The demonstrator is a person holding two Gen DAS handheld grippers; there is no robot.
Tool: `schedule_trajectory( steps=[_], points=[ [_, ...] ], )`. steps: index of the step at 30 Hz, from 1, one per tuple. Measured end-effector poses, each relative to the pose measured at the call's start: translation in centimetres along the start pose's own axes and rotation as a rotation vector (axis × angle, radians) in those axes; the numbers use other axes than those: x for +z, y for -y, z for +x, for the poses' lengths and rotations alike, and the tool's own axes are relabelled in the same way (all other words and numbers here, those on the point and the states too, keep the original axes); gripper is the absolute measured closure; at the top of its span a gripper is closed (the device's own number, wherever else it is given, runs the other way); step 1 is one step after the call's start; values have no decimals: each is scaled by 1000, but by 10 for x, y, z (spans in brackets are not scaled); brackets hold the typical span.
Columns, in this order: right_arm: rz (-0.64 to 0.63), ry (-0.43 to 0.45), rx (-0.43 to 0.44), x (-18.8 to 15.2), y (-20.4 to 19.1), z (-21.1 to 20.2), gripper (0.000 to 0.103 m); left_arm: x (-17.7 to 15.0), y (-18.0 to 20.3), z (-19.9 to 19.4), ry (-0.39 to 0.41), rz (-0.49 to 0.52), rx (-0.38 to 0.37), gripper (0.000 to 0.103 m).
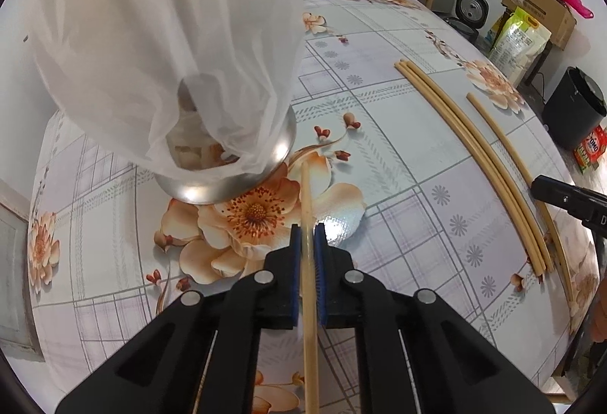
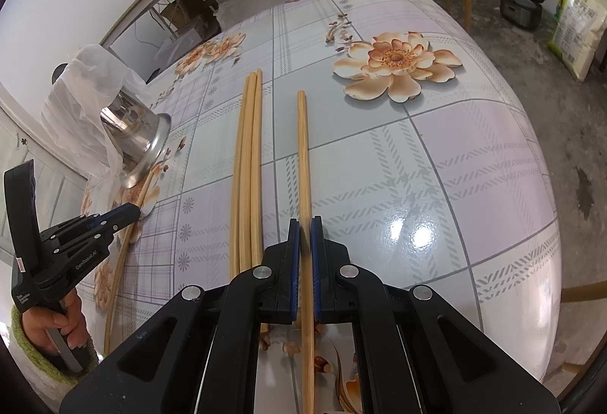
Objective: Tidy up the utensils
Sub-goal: 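Raise both held wooden chopsticks up above the steel holder's opening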
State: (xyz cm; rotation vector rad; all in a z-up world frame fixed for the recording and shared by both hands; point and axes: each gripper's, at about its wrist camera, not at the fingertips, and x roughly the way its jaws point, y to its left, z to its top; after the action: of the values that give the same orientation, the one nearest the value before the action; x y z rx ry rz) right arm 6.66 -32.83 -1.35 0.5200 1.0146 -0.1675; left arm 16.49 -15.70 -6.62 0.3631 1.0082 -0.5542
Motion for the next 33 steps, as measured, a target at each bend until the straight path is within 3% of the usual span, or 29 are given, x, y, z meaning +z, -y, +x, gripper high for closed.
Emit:
schedule_trajectory(
  steps=[9, 17, 26, 33],
  points=[
    [-20, -56, 2, -1, 0, -2, 99, -4, -6, -3, -2, -29, -32, 97],
    [-83, -60, -7, 21, -12, 0, 87, -6, -7, -3, 8, -25, -36, 97],
    [-193, -59, -103, 49, -31, 25, 85, -4, -4, -3, 5, -14, -18, 97],
    [-260, -71, -169, 49, -39, 38, 85, -3, 0, -2, 2, -1, 1, 97]
  ],
)
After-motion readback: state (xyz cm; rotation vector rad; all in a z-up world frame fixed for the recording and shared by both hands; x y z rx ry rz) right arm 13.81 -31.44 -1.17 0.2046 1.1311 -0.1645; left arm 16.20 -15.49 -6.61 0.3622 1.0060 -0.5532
